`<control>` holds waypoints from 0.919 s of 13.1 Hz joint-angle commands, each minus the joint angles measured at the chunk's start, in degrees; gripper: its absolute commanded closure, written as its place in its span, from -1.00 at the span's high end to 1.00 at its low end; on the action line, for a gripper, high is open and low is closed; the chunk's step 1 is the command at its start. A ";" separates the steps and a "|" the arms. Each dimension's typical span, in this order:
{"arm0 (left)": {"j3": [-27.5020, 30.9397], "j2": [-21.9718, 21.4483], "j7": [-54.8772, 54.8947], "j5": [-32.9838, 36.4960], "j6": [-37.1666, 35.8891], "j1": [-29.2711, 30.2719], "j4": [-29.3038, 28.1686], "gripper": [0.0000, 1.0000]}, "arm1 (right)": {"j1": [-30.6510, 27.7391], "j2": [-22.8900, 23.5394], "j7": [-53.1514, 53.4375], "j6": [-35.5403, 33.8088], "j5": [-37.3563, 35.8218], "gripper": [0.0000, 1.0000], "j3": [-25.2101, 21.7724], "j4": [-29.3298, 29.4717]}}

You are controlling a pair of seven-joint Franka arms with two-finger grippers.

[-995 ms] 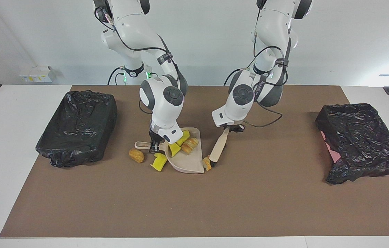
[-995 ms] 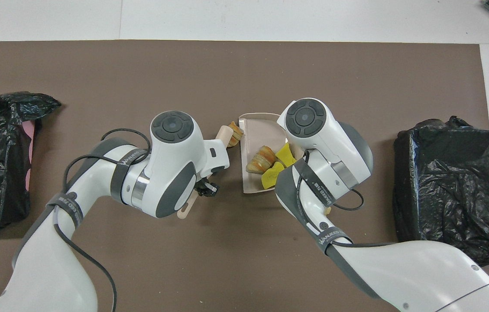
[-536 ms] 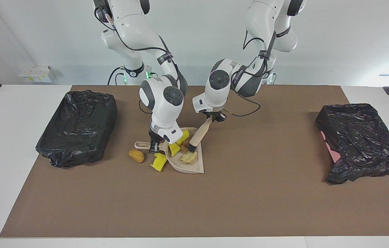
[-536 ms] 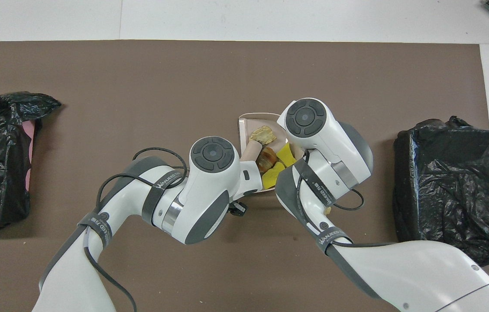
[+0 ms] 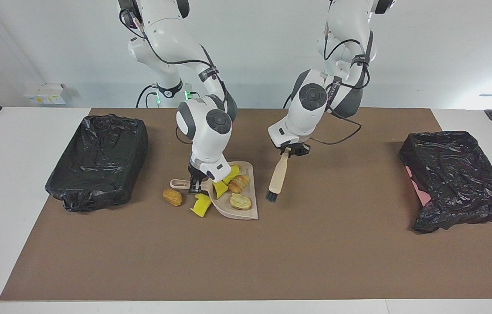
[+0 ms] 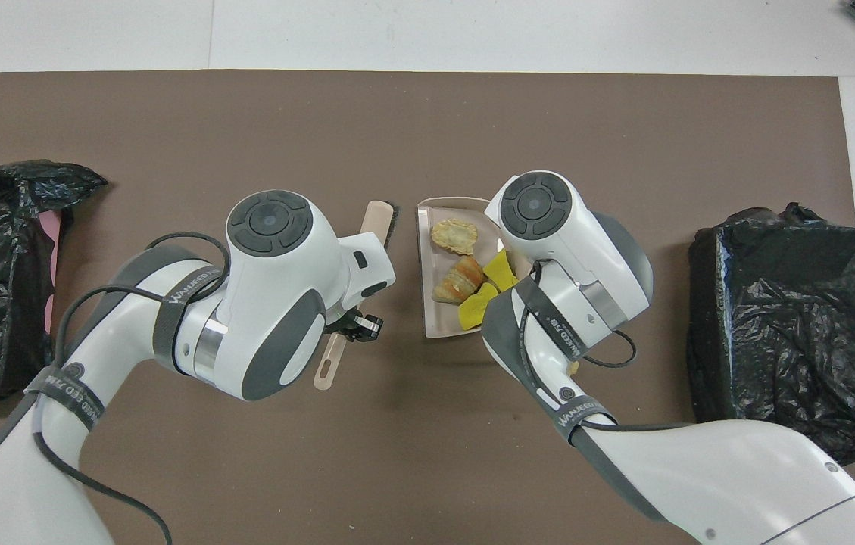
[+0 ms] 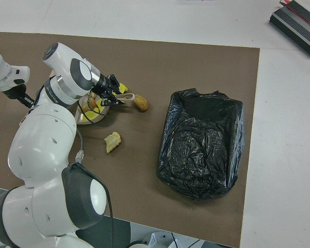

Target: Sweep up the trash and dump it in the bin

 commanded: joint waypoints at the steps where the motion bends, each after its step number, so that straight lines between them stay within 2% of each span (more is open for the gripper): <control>1: -0.15 -3.01 -9.68 -0.61 -5.09 -0.64 -2.66 -1.00 | -1.15 -0.43 1.30 1.31 0.98 -1.00 0.47 -0.60; 3: -0.16 -6.16 -13.39 -0.70 -7.92 -1.43 -7.21 -1.00 | -2.98 -2.27 1.04 1.39 3.33 -1.00 0.38 -0.42; 5: -0.51 -11.34 -16.99 -2.53 -6.36 -2.31 -16.16 -1.00 | -6.14 -4.99 -0.97 1.13 5.72 -1.00 0.38 -0.51; 9: -0.51 -19.26 -23.06 -6.31 2.15 -8.10 -29.45 -1.00 | -12.47 -10.53 -5.99 -1.32 5.81 -1.00 0.38 -0.86; 12: -0.51 -23.04 -26.23 -8.16 6.66 -11.62 -35.09 -1.00 | -15.11 -15.10 -6.17 -6.68 5.81 -1.00 0.38 -1.03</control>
